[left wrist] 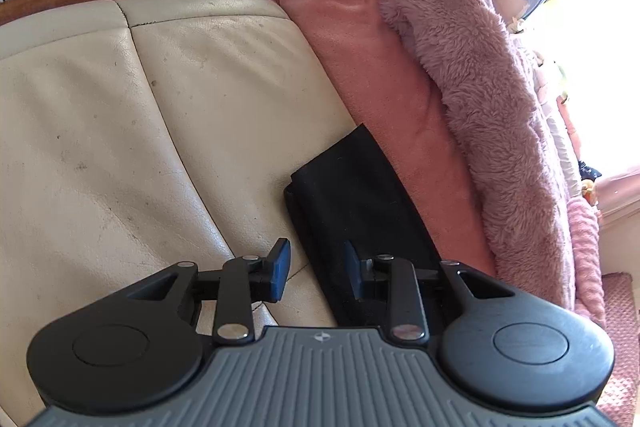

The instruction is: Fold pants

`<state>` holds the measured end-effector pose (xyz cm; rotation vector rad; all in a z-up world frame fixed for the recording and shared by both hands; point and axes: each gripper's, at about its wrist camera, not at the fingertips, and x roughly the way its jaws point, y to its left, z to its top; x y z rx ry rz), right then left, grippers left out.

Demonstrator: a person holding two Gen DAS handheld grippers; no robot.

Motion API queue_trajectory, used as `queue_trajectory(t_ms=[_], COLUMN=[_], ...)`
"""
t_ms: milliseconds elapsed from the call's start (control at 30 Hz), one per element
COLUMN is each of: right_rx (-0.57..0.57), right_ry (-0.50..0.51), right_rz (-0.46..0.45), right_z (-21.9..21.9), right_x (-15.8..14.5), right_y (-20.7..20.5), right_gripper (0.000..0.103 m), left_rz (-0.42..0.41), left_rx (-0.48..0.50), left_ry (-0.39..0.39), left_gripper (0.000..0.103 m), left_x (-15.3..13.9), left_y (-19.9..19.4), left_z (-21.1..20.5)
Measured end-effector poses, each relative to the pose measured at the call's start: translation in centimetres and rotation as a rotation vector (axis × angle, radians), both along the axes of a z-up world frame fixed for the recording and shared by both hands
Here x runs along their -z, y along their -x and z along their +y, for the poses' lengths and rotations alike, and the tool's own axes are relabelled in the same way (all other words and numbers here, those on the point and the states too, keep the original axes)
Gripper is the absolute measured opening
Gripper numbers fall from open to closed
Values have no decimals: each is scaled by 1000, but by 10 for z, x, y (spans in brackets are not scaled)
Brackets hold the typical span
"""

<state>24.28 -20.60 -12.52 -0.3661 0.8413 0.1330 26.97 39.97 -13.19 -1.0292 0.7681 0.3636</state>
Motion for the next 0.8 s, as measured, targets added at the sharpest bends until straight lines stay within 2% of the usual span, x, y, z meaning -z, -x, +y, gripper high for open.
queue_trajectory(t_ms=[67,167,367,433,567,600,633,800], right_rx=[10,28,51,53,55,56,56,43], right_ry=[-9,-4,-20,-24,-28,-31,-35,-37], right_rz=[-1,77,106,110,112,113,115,134], right_z=[-3,-4,-7,-6,-8,-8,-8,-10], right_x=[-2,17,31,31,33,33,33,28], right_y=[5,7,11,12,12,12,11,8], right_gripper=[0,0,0,0,0,0,0,0], left_rz=[-20,-40,-32,-29,-19,-5,19,35], left_rx=[-2,-1,-4,-18,-15,-8,-7,-42], left_ry=[23,52,40,-2,-106,-153,-197,-286], left_gripper=[33,33,33,33,24,17,4,3], left_x=[1,4,10,12,12,9,7,-10], left_y=[2,5,4,2,-8,-10,-13,-4], left_z=[2,1,-1,-3,-11,-16,-21,-27])
